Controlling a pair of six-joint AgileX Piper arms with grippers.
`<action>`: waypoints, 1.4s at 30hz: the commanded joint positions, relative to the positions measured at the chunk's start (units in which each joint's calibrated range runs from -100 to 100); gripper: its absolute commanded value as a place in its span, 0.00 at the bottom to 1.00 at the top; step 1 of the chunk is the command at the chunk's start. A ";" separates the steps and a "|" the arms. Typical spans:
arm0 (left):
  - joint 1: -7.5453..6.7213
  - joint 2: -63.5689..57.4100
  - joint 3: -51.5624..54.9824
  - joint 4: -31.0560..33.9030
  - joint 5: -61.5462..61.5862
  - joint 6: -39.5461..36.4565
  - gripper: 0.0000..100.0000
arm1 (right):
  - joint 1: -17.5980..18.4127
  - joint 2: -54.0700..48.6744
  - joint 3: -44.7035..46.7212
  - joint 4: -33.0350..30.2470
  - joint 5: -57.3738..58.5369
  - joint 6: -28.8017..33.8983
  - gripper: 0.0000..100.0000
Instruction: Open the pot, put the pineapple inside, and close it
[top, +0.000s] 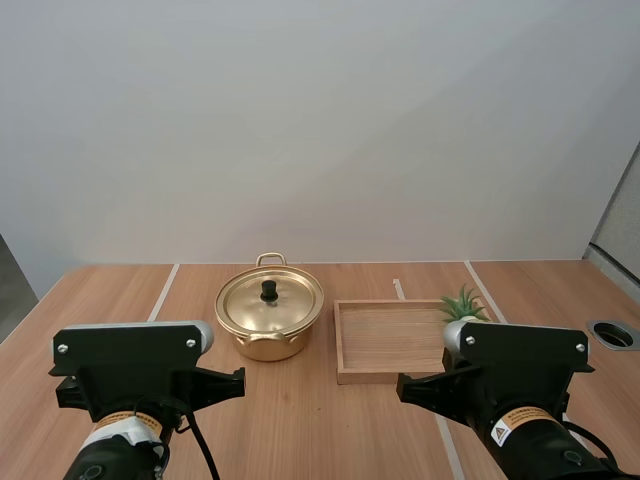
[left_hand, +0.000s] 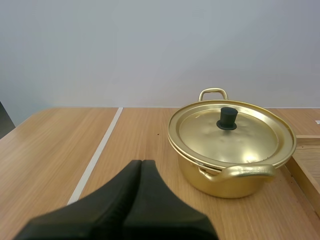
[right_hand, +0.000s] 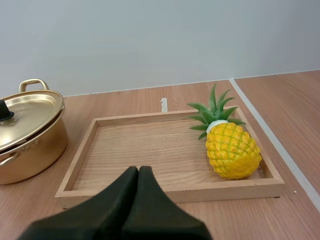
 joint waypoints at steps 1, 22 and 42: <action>-0.07 -0.35 0.13 0.18 -1.87 -0.53 0.00 | 0.05 -0.41 0.00 -0.44 -1.08 0.26 0.00; -0.07 -0.35 0.13 0.18 -1.87 -0.53 0.00 | 0.05 -0.41 0.00 -0.44 -1.08 0.26 0.00; -0.07 -0.35 0.13 -0.74 -1.87 -0.51 0.00 | 0.05 -0.41 0.00 -0.44 -1.08 0.26 0.00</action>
